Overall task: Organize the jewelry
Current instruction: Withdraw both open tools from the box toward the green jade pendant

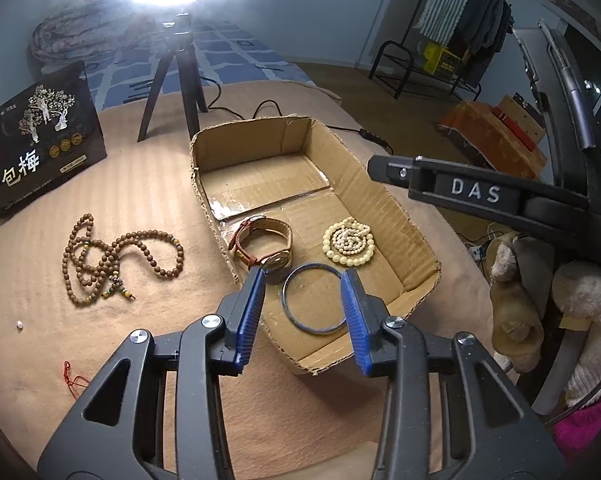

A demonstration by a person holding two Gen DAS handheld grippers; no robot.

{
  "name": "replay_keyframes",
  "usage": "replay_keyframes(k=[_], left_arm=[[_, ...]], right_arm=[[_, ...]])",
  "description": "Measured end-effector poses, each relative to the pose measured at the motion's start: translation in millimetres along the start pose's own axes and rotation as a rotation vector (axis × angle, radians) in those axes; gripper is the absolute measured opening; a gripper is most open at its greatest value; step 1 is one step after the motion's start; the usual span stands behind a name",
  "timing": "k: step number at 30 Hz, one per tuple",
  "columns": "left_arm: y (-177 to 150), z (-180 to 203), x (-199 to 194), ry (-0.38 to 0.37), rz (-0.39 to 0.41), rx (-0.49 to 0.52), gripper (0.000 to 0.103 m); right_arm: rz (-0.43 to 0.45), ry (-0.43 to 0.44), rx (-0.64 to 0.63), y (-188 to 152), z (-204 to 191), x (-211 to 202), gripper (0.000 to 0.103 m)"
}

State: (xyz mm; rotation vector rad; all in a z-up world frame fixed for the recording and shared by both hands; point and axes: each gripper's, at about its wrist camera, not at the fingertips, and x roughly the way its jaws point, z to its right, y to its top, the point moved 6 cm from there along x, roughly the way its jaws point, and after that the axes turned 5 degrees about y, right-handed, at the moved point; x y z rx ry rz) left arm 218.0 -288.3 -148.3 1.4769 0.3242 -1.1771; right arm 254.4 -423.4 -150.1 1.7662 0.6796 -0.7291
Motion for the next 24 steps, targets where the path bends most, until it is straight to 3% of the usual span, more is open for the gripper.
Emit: replay_keyframes(k=[3, 7, 16, 24], left_arm=[[-1.5, -2.7, -0.1, 0.012, -0.003, 0.005, 0.041], [-1.2, -7.8, -3.5, 0.029, 0.011, -0.006, 0.060], [-2.0, -18.8, -9.4, 0.045, 0.007, -0.010, 0.060], [-6.6, -44.5, -26.1, 0.074, 0.015, -0.010, 0.060]], right_arm=[[0.010, 0.001, 0.003, 1.0, -1.5, -0.6, 0.083], [0.015, 0.010, 0.005, 2.2, -4.6, -1.2, 0.088], [0.024, 0.031, 0.005, 2.5, -13.8, -1.8, 0.099], [0.034, 0.060, -0.002, 3.3, -28.7, -3.4, 0.100]])
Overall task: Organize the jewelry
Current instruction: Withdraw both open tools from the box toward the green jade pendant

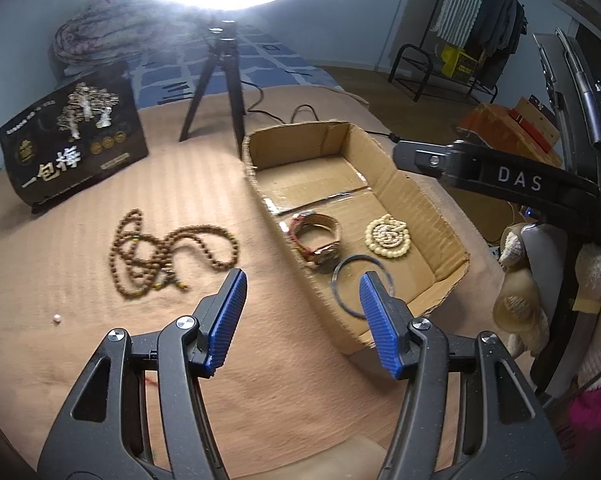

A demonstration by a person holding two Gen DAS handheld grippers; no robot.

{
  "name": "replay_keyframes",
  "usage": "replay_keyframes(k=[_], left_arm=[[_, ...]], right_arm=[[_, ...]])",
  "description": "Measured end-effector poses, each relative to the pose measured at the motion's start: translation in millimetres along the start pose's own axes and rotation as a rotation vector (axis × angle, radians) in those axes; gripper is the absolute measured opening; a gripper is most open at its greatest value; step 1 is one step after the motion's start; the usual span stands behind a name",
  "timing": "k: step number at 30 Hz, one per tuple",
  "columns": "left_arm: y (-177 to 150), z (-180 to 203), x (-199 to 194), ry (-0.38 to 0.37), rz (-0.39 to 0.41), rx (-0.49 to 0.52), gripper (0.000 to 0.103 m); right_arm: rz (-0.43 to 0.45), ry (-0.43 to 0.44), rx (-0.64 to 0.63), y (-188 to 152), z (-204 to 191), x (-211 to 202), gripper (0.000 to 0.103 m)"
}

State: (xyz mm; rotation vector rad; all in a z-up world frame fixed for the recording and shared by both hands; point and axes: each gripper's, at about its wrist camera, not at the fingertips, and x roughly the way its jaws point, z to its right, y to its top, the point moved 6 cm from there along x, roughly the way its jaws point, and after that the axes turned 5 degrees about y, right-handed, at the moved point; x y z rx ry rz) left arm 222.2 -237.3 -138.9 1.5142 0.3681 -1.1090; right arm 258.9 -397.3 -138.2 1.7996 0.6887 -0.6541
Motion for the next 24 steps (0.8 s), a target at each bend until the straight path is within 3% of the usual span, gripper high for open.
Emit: replay_keyframes(k=[11, 24], left_arm=[[-15.1, -93.0, -44.6, 0.085, 0.028, -0.074, 0.060], [-51.3, -206.2, -76.6, 0.165, 0.021, -0.237, 0.060]], right_arm=[[-0.003, 0.076, -0.049, -5.1, -37.3, -4.8, 0.100], [-0.064, 0.204, -0.174, -39.7, -113.6, -2.3, 0.100]])
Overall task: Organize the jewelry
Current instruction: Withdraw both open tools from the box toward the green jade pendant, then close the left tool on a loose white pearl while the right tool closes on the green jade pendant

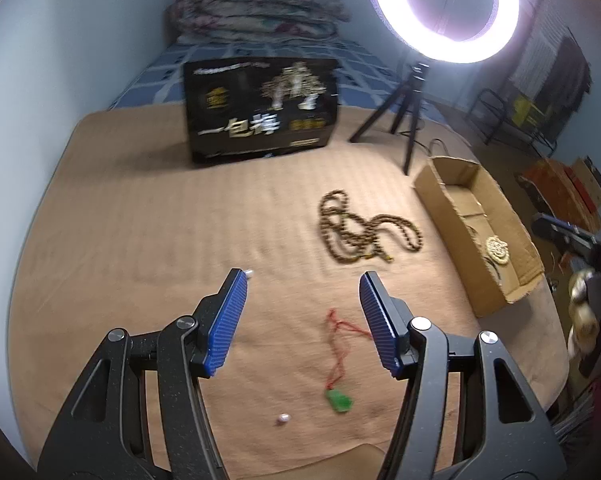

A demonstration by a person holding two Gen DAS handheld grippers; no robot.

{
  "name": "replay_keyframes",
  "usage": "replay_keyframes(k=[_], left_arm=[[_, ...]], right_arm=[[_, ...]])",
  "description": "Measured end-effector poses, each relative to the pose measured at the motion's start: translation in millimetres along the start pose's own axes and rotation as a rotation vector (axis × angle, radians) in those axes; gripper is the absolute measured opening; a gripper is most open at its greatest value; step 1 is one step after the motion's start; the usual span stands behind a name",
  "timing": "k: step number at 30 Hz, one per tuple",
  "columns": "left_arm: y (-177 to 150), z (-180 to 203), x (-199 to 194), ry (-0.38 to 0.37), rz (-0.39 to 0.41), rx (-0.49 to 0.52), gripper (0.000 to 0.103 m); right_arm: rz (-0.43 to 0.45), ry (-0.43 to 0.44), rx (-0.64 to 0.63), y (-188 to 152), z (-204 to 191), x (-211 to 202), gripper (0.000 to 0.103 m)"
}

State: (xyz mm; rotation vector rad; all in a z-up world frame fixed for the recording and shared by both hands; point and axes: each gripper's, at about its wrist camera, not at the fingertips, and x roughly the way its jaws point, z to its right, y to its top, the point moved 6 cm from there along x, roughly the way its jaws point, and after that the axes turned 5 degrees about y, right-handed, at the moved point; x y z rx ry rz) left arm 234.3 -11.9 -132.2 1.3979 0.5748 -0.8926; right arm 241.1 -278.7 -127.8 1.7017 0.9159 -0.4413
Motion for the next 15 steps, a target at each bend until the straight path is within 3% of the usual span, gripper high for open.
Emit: replay_keyframes(k=[8, 10, 14, 15], left_arm=[[-25.1, -32.1, 0.8, 0.002, -0.042, -0.014, 0.060], [-34.6, -35.9, 1.7, -0.005, -0.063, -0.009, 0.052], [-56.5, -36.1, 4.9, -0.026, -0.113, 0.019, 0.045], [-61.8, -35.0, 6.3, -0.033, -0.129, 0.031, 0.038]], right_arm=[[-0.125, 0.103, -0.114, -35.8, -59.8, 31.9, 0.083], [-0.165, 0.132, -0.151, -50.0, -76.3, 41.0, 0.076], [-0.226, 0.171, -0.217, -74.8, -102.2, 56.0, 0.067], [-0.241, 0.181, -0.232, -80.7, -108.1, 59.7, 0.064]])
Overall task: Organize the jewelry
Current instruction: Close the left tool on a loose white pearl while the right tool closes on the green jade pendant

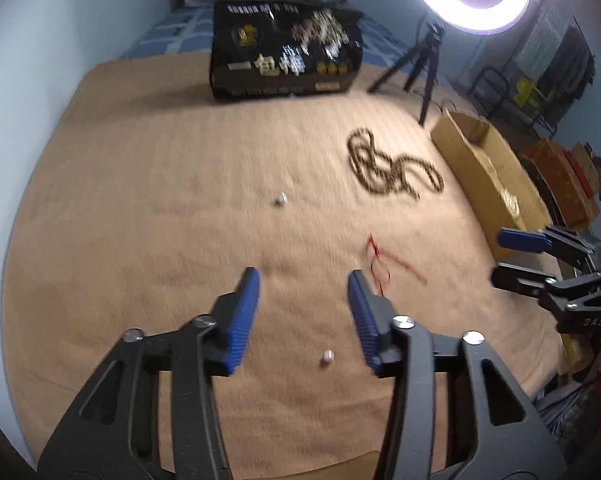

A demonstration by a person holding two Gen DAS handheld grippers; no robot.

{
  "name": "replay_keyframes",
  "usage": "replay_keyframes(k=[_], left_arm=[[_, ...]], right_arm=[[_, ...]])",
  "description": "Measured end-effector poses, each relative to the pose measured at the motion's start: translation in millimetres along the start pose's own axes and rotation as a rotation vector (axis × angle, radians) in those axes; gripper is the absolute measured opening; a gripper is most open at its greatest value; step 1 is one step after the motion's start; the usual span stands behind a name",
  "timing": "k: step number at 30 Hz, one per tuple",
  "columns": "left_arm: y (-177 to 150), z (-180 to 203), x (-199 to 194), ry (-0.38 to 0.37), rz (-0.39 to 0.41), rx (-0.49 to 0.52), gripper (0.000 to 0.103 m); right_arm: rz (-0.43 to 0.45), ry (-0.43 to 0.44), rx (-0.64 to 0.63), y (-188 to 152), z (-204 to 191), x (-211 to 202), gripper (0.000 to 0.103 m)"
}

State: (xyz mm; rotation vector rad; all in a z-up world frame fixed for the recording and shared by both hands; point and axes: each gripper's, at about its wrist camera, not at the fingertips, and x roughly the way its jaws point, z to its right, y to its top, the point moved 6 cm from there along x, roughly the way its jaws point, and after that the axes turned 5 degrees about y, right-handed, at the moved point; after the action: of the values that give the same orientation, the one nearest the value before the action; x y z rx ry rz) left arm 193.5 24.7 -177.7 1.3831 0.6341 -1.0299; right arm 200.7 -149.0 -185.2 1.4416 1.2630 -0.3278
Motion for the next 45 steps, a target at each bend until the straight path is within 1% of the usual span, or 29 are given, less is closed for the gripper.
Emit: replay_keyframes(k=[1, 3, 4, 6, 10, 12, 14, 20, 21, 22, 23, 30, 36, 39, 43, 45], left_arm=[[-4.5, 1.5, 1.3, -0.007, -0.014, 0.012, 0.035], [-13.3, 5.4, 4.3, -0.025, -0.035, 0.033, 0.034], [-18.1, 7.6, 6.1, -0.040, -0.049, 0.040, 0.031], [-26.5, 11.7, 9.8, -0.059, -0.077, 0.053, 0.026], [-40.0, 18.3, 16.5, -0.078, -0.118, 0.079, 0.025], [-45.7, 20.7, 20.9, -0.086, -0.141, 0.088, 0.022], [-50.4, 22.4, 25.2, -0.086, -0.158, 0.100, 0.022], [-54.9, 26.5, 37.3, -0.084, -0.187, 0.125, 0.021], [-55.3, 26.8, 40.8, -0.080, -0.197, 0.125, 0.019], [-55.5, 26.6, 43.1, -0.080, -0.203, 0.123, 0.013], [-55.6, 26.3, 45.9, -0.079, -0.210, 0.121, 0.013], [-59.8, 22.2, 59.5, -0.064, -0.239, 0.112, 0.013], [-61.1, 23.8, 67.2, -0.054, -0.245, 0.120, 0.012], [-61.5, 22.2, 69.9, -0.042, -0.245, 0.121, 0.008], [-61.0, 20.9, 71.2, -0.039, -0.241, 0.116, 0.007], [-61.5, 20.0, 70.2, -0.038, -0.240, 0.116, 0.007]], right_arm=[[-0.015, 0.008, -0.013, -3.6, -5.7, 6.2, 0.059], [-0.042, 0.021, -0.030, -9.7, -14.6, 16.3, 0.052], [-0.058, 0.028, -0.038, -12.9, -19.0, 22.1, 0.048], [-0.084, 0.036, -0.054, -18.4, -26.6, 32.1, 0.046], [-0.127, 0.047, -0.088, -28.9, -40.1, 48.6, 0.039], [-0.144, 0.045, -0.105, -32.5, -43.8, 56.1, 0.037], [-0.157, 0.041, -0.117, -35.5, -46.9, 62.4, 0.035], [-0.173, 0.020, -0.150, -37.9, -51.4, 74.6, 0.033], [-0.175, 0.017, -0.152, -38.0, -51.3, 76.3, 0.032], [-0.177, 0.012, -0.154, -38.1, -50.8, 77.9, 0.032], [-0.179, 0.007, -0.156, -38.2, -50.1, 79.6, 0.032], [-0.190, -0.003, -0.154, -34.4, -48.6, 90.3, 0.029], [-0.194, -0.017, -0.162, -35.5, -50.7, 96.0, 0.027], [-0.195, -0.035, -0.163, -35.3, -49.6, 99.4, 0.023], [-0.194, -0.058, -0.167, -33.2, -48.2, 102.0, 0.015], [-0.192, -0.054, -0.156, -32.2, -46.6, 102.7, 0.015]])
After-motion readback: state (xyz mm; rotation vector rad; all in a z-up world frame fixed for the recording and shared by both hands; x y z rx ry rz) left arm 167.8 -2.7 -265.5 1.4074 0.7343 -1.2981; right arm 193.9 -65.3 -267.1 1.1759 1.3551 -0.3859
